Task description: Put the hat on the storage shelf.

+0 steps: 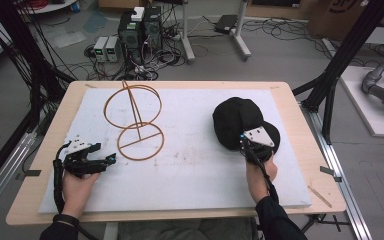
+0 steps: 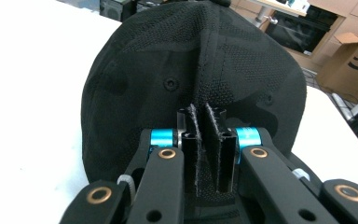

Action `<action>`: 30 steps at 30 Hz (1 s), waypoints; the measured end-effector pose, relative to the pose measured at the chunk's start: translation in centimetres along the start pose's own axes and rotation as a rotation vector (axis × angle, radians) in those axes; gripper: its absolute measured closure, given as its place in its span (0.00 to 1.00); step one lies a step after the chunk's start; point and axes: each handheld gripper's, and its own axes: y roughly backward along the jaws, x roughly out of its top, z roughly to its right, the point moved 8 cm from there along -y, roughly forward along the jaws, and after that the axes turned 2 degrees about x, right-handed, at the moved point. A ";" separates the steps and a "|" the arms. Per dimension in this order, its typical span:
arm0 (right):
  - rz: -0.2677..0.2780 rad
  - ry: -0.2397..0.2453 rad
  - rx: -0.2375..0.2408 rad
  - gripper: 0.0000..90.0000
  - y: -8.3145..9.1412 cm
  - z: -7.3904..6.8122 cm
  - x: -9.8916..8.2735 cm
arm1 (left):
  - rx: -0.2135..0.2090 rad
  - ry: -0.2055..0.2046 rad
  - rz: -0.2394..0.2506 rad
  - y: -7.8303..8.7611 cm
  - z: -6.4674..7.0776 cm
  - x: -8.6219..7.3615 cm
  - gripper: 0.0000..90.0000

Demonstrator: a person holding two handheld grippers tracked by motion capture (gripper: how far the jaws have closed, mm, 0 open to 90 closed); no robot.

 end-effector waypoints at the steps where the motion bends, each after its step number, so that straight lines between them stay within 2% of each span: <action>1: 0.000 0.000 0.000 0.95 0.0 0.0 0.0 | 0.001 -0.001 -0.003 0.0 0.0 0.0 0.26; 4: -0.010 -0.013 -0.019 0.92 0.3 0.7 -0.5 | 0.006 0.002 -0.008 -0.1 -0.1 0.0 0.26; 5: -0.011 -0.012 -0.017 0.88 0.2 0.7 -0.6 | 0.006 0.002 -0.011 -0.1 -0.1 0.0 0.26; 7: 0.003 0.001 -0.044 0.68 0.2 0.8 -0.5 | 0.008 0.005 -0.011 -0.1 -0.1 0.0 0.26; 8: 0.013 0.003 -0.059 0.65 0.1 0.7 -0.4 | 0.008 0.004 -0.011 -0.1 -0.1 0.0 0.26; 11: 0.028 0.016 -0.069 0.55 -0.2 0.5 -0.1 | 0.005 -0.003 -0.011 -0.1 0.0 -0.1 0.26; 14: 0.015 0.021 -0.088 0.50 -0.9 0.4 -0.2 | 0.002 -0.015 -0.008 -0.1 0.1 0.0 0.26; 15: 0.006 0.008 -0.096 0.49 -1.2 0.5 -0.3 | 0.003 -0.017 -0.006 0.0 0.1 0.0 0.26; 16: 0.000 0.004 -0.097 0.50 -1.4 0.6 -0.4 | 0.003 -0.021 -0.009 0.0 0.2 0.0 0.26; 18: -0.016 0.001 -0.089 0.60 -1.7 0.7 -0.6 | 0.001 -0.022 -0.011 -0.1 0.2 -0.1 0.26; 21: -0.028 -0.024 -0.060 0.68 -1.9 1.0 -0.7 | 0.002 -0.024 -0.011 -0.1 0.2 -0.1 0.26; 25: -0.032 -0.017 -0.024 0.90 -2.0 0.8 -0.6 | 0.007 -0.025 -0.011 -0.1 0.2 -0.1 0.26; 27: -0.033 -0.021 -0.018 0.94 -2.1 0.7 -0.6 | 0.005 -0.028 -0.014 -0.1 0.2 -0.1 0.26; 30: -0.028 -0.029 -0.020 0.96 -2.0 1.1 -0.4 | 0.005 -0.029 -0.013 -0.1 0.2 -0.1 0.26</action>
